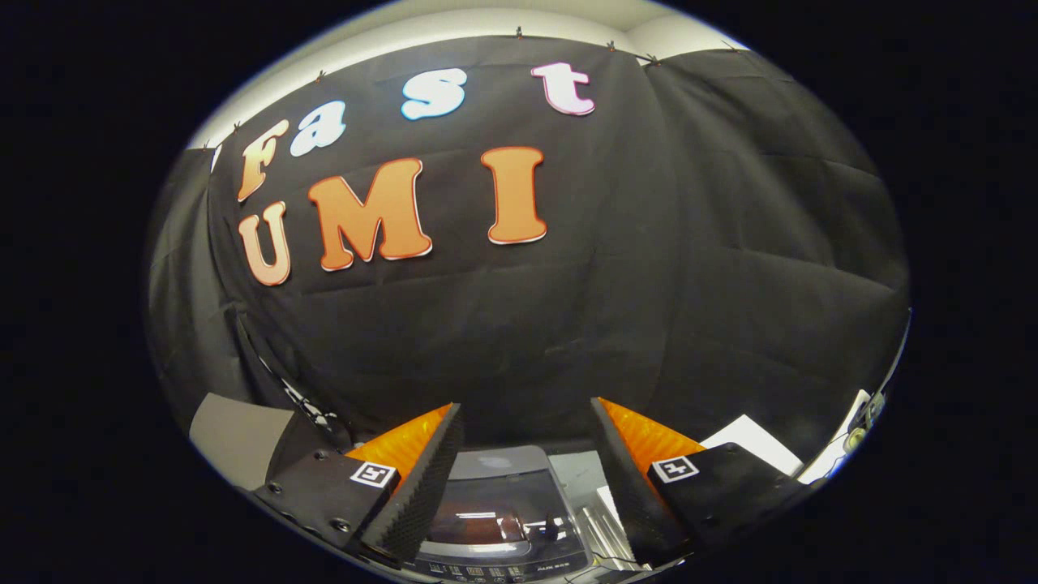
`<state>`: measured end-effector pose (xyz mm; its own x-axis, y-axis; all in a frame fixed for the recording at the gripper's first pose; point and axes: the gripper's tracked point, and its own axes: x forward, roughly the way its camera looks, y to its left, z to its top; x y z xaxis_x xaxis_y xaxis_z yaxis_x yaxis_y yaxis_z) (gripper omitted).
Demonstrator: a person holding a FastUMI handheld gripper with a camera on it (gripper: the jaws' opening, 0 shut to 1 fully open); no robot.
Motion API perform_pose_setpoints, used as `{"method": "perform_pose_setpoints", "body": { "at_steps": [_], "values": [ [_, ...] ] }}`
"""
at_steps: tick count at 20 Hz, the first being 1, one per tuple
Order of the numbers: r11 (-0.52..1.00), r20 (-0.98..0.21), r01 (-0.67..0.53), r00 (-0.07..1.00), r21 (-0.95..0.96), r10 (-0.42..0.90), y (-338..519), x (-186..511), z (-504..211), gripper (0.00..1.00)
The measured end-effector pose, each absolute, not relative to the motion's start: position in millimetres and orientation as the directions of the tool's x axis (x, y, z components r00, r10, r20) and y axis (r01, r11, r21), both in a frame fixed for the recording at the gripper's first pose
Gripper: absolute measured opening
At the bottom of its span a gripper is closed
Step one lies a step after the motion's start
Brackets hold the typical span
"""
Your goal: Put the clothes into the washing machine and then close the washing machine lid.
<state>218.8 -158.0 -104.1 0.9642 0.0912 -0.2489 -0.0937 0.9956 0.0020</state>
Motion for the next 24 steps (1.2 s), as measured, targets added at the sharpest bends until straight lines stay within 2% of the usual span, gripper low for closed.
{"method": "perform_pose_setpoints", "body": {
  "at_steps": [13,24],
  "values": [
    [0.995,-0.031,-0.092,0.995,-0.029,0.091,-180.3,183.7,16.1,0.99],
    [0.995,-0.029,-0.095,0.995,-0.028,0.094,-185.6,185.3,17.1,0.99]
  ]
}}
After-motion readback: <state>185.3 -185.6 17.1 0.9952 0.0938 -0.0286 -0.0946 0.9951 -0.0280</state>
